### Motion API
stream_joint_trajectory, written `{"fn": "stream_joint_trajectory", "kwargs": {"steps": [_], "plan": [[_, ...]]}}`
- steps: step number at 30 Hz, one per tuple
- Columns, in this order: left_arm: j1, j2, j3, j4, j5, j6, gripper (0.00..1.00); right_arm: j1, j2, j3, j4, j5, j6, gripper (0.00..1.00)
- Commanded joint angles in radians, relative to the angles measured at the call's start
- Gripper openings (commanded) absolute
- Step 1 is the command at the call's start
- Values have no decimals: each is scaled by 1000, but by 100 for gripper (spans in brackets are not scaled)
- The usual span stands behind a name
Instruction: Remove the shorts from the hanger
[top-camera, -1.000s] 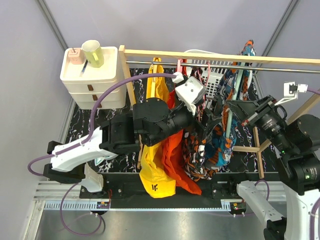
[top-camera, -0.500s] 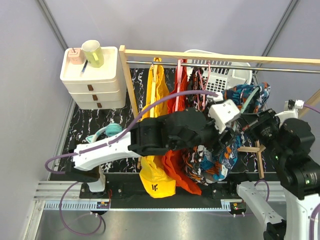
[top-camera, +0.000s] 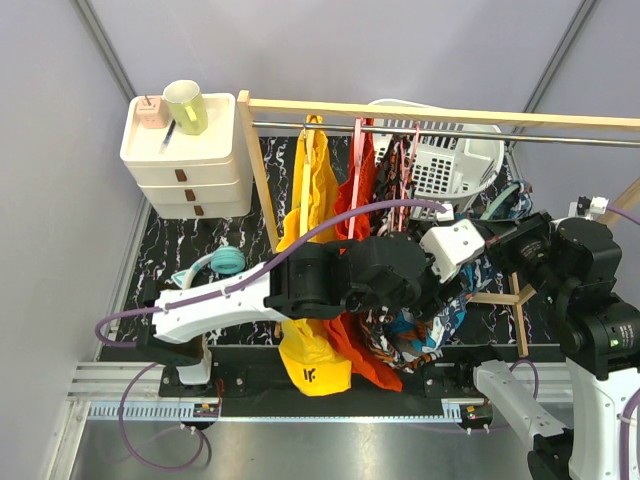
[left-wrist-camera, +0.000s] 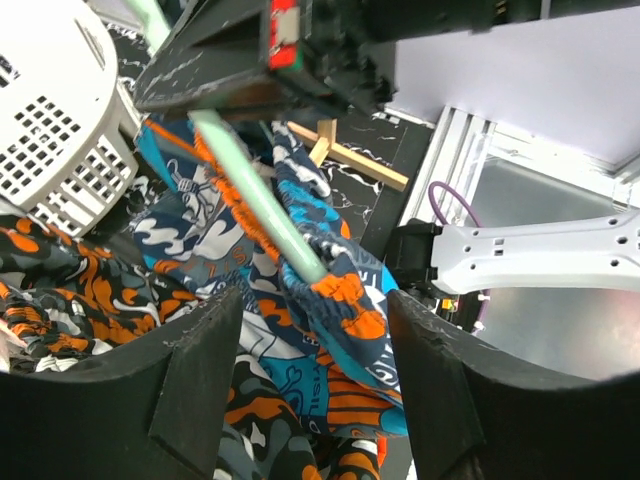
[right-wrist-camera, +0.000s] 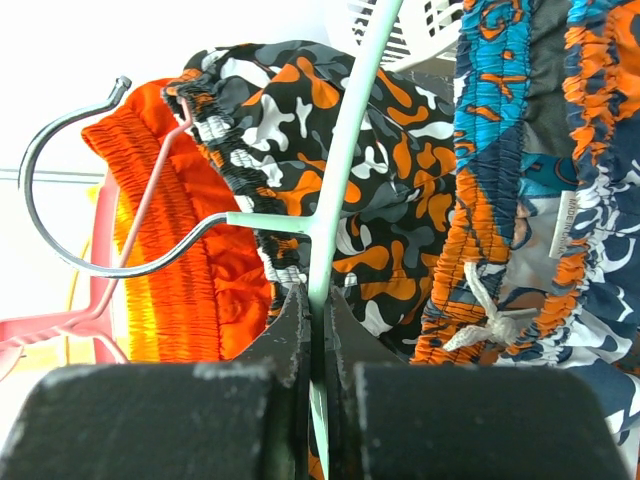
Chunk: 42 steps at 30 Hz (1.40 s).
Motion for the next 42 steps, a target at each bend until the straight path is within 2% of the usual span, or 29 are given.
{"fn": "stream_joint_trajectory", "kwargs": {"steps": [1,7,17,27,31,36,42], "plan": [[-3,1,53,-2,-62,-30,62,-2,-11,34,59,8,32,0],[-3,34,91,-25,-55,-56,55,-2,-25,26,64,4,35,0],[-3,38,80,-29,-30,-88,57,0,-23,38,78,-2,58,0],[-3,49,88,-36,-22,-97,23,-2,-28,38,85,-35,88,0],[-3,44,87,-34,25,-79,0,-2,-25,32,87,-15,116,0],[-3,-6,27,-26,43,-36,0,0,0,35,98,40,171,0],[-4,-74,-56,-10,172,36,0,0,24,84,98,109,211,0]]}}
